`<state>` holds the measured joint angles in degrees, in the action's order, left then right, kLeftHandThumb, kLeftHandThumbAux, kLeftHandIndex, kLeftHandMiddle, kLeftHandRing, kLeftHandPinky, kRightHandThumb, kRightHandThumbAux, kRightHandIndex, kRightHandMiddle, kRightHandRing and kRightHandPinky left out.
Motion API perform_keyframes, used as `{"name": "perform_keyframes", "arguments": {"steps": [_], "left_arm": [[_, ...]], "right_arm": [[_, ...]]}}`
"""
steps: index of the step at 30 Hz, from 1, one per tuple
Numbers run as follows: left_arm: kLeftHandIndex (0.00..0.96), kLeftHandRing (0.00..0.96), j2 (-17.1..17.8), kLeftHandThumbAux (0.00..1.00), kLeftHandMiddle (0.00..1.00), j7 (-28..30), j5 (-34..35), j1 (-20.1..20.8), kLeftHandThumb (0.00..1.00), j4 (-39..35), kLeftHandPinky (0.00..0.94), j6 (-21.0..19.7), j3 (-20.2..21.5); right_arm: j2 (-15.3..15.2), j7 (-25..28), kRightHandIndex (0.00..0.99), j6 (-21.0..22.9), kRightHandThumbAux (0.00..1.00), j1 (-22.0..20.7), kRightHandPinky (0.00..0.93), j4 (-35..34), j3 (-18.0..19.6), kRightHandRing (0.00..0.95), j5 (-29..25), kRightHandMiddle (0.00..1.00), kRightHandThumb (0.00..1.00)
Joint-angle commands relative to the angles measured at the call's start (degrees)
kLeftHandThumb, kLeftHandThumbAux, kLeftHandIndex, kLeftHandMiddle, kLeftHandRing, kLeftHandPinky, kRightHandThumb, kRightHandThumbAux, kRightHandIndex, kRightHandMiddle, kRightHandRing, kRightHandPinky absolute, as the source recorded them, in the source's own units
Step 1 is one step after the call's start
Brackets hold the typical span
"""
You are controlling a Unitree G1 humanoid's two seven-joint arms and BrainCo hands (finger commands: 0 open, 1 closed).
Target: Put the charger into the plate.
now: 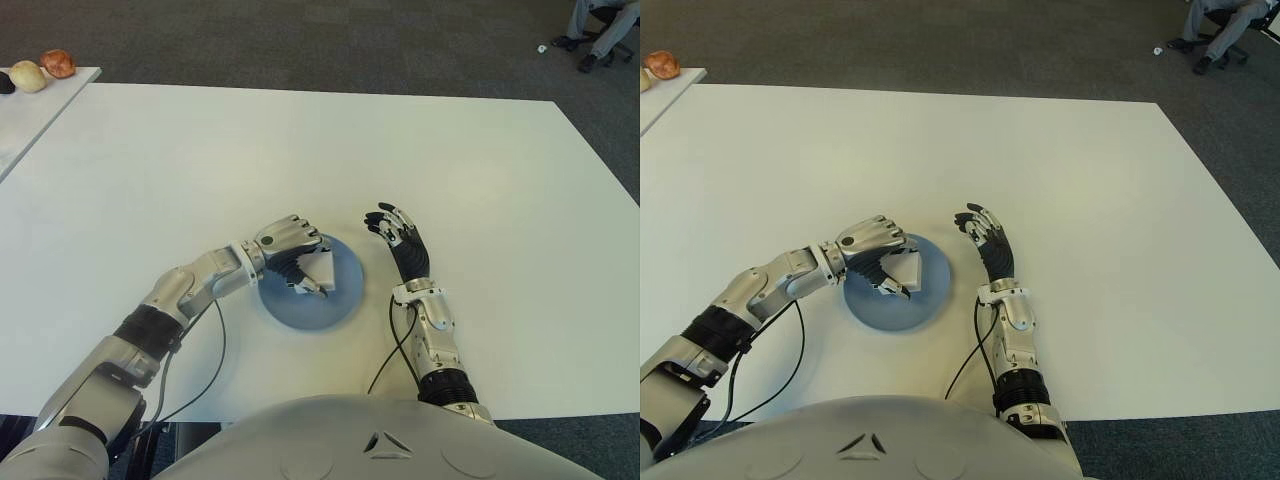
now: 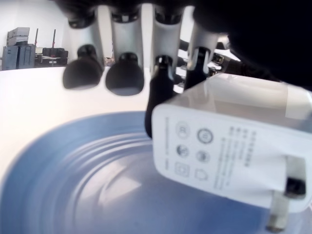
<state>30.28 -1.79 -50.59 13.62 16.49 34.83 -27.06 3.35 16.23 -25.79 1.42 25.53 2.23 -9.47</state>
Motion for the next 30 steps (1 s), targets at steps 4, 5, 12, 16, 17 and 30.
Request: {"name": "perform_keyframes", "arguments": {"steps": [4,5,12,16,17,30], "left_arm": [[0.433,0.710,-0.39,0.696,0.741,-2.95,2.18,1.06,0.716,3.66,0.671,2.34,0.24],[0.430,0.687,-0.32,0.696,0.723,-3.09,2.13,1.13,0.710,3.76,0.644,2.42,0.17],[0.121,0.144,2.80,0.390,0.171,3.44,0.15,1.15,0.341,-2.60,0.118,0.34,-0.65],[0.028,0.030,3.36,0.298,0.037,7.85,1.39,1.01,0.258,-5.03,0.024,-1.35,-0.53],[0.018,0.019,3.42,0.276,0.023,8.44,1.63,0.93,0.246,-5.26,0.015,-1.66,-0.43],[0.000,0.000,4.45,0.191,0.000,12.90,3.27,0.36,0.199,-8.73,0.000,-4.03,0.41]], "right_arm": [[0.33,-0.67,0.211,2.40,0.565,3.34,0.253,2.07,0.03,0.309,-0.10,0.363,0.000],[0.33,-0.69,0.212,2.40,0.564,3.35,0.254,2.06,0.02,0.309,-0.10,0.363,0.000],[0.16,-0.62,0.214,2.20,0.571,3.50,0.261,1.85,-0.07,0.312,0.01,0.363,0.000],[0.18,-0.66,0.217,2.19,0.579,3.46,0.247,1.79,-0.08,0.305,0.02,0.359,0.000],[0.19,-0.57,0.218,2.14,0.580,3.40,0.248,1.89,-0.07,0.304,-0.04,0.359,0.000],[0.47,-0.43,0.228,2.00,0.595,3.27,0.251,2.16,-0.06,0.295,-0.31,0.348,0.000]]}}
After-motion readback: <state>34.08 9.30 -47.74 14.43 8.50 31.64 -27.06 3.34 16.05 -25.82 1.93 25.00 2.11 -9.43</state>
